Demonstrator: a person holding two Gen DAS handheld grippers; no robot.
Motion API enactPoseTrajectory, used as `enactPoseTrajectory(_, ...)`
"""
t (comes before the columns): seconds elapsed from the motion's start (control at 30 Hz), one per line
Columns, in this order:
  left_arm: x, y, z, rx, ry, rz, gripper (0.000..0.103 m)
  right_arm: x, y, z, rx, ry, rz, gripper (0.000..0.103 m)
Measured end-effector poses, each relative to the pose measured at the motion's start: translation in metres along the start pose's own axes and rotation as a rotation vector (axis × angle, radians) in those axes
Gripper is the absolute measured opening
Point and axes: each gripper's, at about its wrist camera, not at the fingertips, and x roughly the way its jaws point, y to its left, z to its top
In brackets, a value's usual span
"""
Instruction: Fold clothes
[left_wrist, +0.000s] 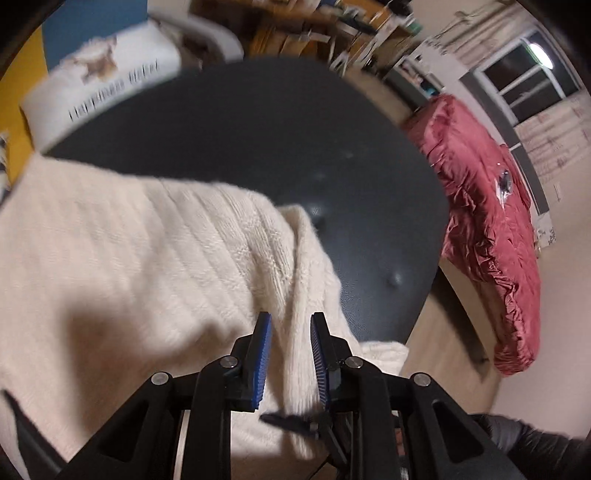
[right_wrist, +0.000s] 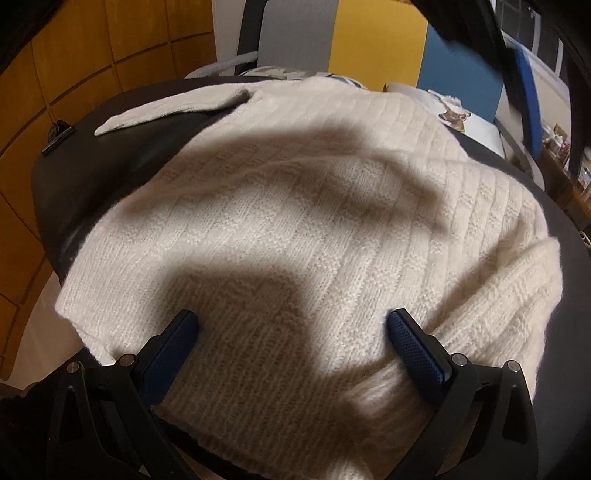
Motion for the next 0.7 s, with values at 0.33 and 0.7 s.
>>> enactPoseTrajectory(0.33, 0.060, 0.008, 0.017, 0.033, 0.096, -0.024, 0.011, -0.012, 0.000, -0.018, -0.017, -0.085, -0.001, 0.103)
enactPoseTrajectory(0.7, -0.049, 0.049, -0.045, -0.027, -0.270, -0.078, 0.007, -0.057, -0.019, -0.024, 0.025, -0.182, -0.004, 0.103)
